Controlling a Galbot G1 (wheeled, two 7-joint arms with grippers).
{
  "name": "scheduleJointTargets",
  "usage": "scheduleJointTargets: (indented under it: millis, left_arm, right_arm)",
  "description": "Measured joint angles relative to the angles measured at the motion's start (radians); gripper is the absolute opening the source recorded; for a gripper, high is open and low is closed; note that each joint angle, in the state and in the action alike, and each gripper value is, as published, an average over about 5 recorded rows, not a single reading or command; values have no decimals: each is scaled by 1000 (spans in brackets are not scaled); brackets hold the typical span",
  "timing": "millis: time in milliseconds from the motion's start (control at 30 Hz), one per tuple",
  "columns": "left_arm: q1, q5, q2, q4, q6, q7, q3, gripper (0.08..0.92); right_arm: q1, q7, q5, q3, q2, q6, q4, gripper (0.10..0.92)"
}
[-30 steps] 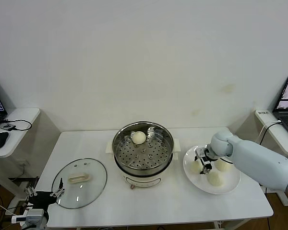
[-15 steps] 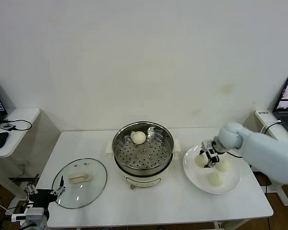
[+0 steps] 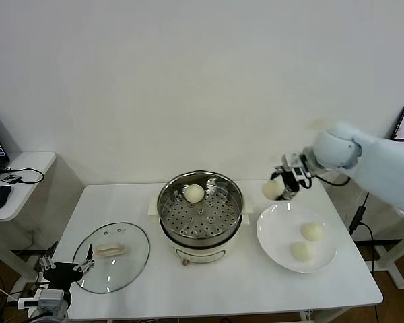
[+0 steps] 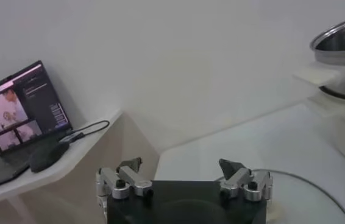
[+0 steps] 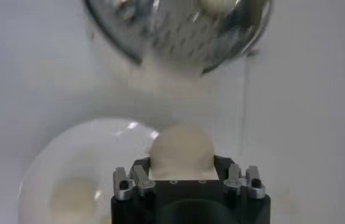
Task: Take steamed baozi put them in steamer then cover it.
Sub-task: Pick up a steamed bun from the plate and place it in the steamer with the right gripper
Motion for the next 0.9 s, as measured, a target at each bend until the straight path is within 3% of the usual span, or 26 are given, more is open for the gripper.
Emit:
scheduleJointTargets:
  millis: [367, 900]
  left_arm:
    - [-3, -1, -11, 7, -3, -2, -16, 823]
    - [-19, 9, -19, 13, -6, -3, -14, 823]
  right_arm:
    - [-9, 96, 160, -33, 287, -148, -95, 659]
    - [-143, 154, 189, -37, 540, -230, -269, 662]
